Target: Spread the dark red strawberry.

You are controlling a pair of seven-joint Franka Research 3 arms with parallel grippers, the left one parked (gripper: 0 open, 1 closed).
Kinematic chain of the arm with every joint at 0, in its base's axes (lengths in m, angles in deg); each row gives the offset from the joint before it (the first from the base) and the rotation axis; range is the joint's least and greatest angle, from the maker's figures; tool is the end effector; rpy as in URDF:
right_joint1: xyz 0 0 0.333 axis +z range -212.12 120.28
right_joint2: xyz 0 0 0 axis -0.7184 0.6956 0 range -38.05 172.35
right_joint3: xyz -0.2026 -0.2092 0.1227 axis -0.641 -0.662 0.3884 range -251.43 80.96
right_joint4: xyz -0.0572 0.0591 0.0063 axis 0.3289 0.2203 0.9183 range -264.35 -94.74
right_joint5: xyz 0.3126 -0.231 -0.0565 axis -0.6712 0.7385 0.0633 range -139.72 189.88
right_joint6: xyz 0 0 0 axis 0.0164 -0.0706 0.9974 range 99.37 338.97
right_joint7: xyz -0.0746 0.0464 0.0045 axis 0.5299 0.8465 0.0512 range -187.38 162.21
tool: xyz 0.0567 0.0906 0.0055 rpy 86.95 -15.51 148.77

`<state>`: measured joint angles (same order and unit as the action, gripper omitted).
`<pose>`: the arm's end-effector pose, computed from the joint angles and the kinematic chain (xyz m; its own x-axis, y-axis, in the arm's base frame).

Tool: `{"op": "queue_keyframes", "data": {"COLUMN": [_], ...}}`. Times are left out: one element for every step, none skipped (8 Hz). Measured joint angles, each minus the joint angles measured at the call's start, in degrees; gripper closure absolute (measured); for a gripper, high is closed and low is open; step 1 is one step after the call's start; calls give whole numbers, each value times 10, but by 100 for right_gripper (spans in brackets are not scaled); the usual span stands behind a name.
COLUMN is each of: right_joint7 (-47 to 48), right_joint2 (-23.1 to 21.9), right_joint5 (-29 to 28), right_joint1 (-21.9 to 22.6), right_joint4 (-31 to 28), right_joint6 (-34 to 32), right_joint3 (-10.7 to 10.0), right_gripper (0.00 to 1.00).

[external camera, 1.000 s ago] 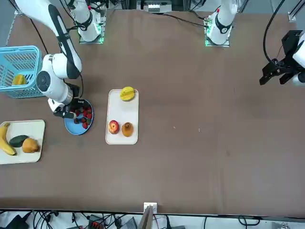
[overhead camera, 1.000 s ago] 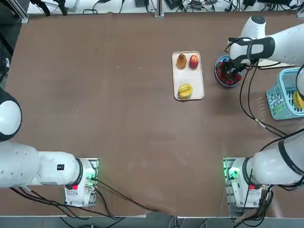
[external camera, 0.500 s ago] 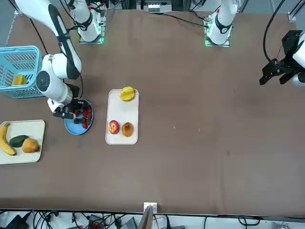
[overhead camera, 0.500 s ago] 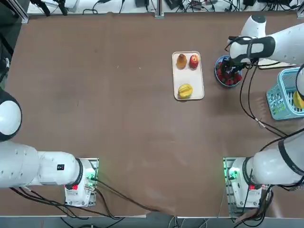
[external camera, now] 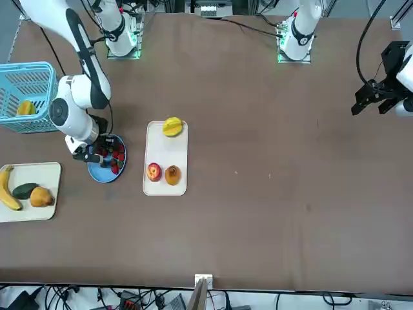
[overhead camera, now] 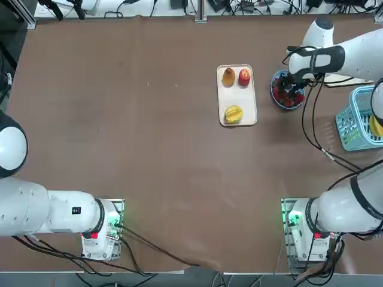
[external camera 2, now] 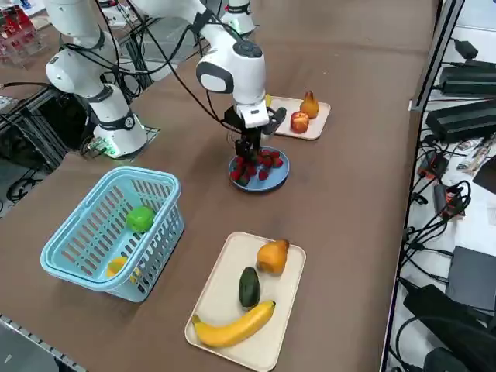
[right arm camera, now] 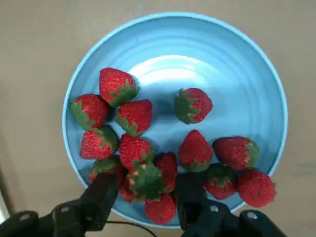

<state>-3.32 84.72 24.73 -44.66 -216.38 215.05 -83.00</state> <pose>0.5349 0.0330 0.2234 0.9904 -0.1061 -0.0888 -0.1066 -0.9943 -0.0009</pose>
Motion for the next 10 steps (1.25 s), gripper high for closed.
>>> {"op": "queue_keyframes", "data": {"right_joint7": [0, 0, 0, 0, 0, 0, 0, 0, 0, 0], "right_joint2": [2, 3, 5, 6, 6, 6, 6, 5, 1, -7], "right_joint5": [0, 0, 0, 0, -1, -1, -1, -1, -1, -1], "right_joint1": [0, 0, 0, 0, 0, 0, 1, 2, 2, 2], "right_joint4": [0, 0, 1, 3, 4, 5, 6, 8, 13, 29], "right_joint6": [0, 0, 0, 0, 0, 0, 0, -1, -8, -31], "right_joint3": [0, 0, 0, 0, 0, 0, 0, 1, 1, 0], "right_gripper": [28, 30, 33, 40, 52, 56, 60, 61, 61, 61]}}
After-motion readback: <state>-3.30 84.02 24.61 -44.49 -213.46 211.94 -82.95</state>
